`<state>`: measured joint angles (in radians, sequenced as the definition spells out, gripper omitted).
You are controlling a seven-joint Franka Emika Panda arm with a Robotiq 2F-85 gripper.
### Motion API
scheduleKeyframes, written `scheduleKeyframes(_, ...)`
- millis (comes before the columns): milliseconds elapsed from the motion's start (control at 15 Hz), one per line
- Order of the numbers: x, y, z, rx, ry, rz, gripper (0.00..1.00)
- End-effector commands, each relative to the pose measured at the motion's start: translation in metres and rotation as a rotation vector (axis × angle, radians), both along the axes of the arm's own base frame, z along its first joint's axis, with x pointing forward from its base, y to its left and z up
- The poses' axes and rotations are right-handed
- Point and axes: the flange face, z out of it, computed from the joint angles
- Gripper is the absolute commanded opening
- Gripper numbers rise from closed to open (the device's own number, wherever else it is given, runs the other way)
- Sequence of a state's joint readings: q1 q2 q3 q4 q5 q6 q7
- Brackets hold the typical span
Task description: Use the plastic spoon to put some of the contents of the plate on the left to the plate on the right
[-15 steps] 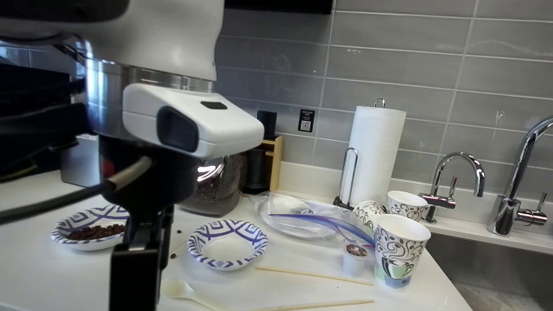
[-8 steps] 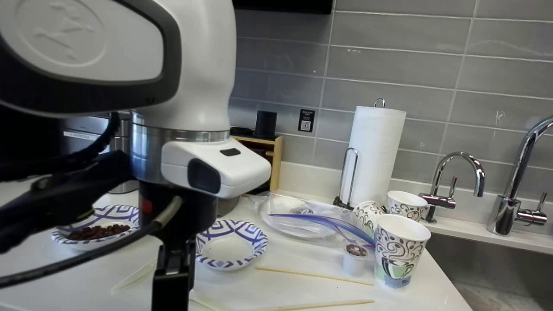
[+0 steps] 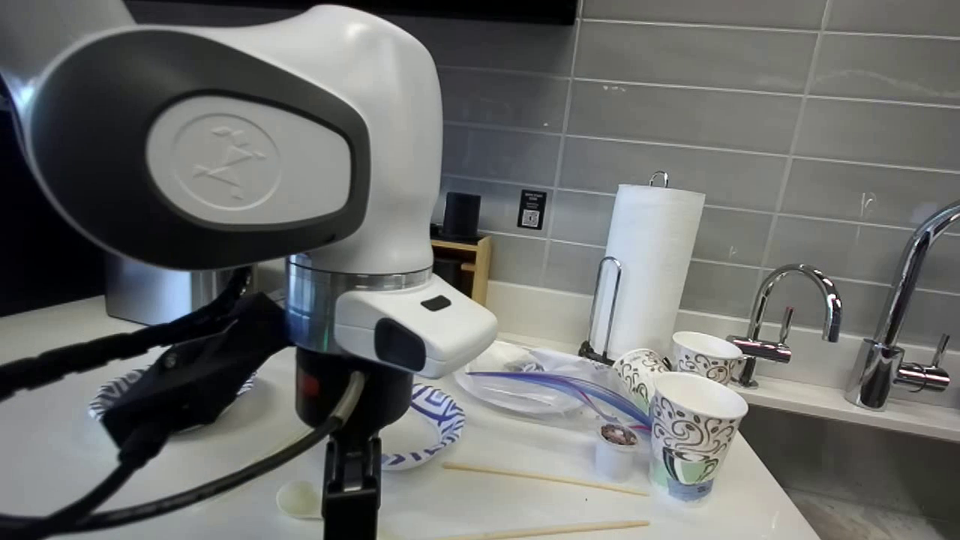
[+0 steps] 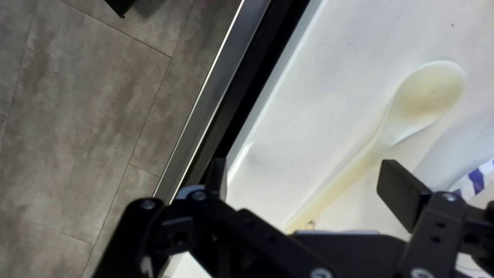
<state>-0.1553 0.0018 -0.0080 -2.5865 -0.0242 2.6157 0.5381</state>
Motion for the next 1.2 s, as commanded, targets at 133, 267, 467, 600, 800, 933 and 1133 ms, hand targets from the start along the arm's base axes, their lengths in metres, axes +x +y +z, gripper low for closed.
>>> scheduleKeyframes(133, 0.018, 0.006, -0.014, 0.006, -0.015, -0.010, 1.00)
scheduleKeyframes(267, 0.022, 0.010, -0.016, 0.003, -0.024, -0.006, 1.00)
scheduleKeyframes(467, 0.026, 0.014, -0.020, 0.003, -0.026, -0.001, 1.00)
scheduleKeyframes(600, 0.027, 0.016, -0.022, 0.004, -0.023, 0.001, 1.00)
scheduleKeyframes(800, 0.028, 0.018, -0.025, 0.000, -0.016, 0.004, 0.91)
scheduleKeyframes(933, 0.029, 0.018, -0.027, -0.001, -0.012, 0.003, 0.76)
scheduleKeyframes(1133, 0.028, 0.017, -0.026, 0.001, -0.008, -0.001, 0.51)
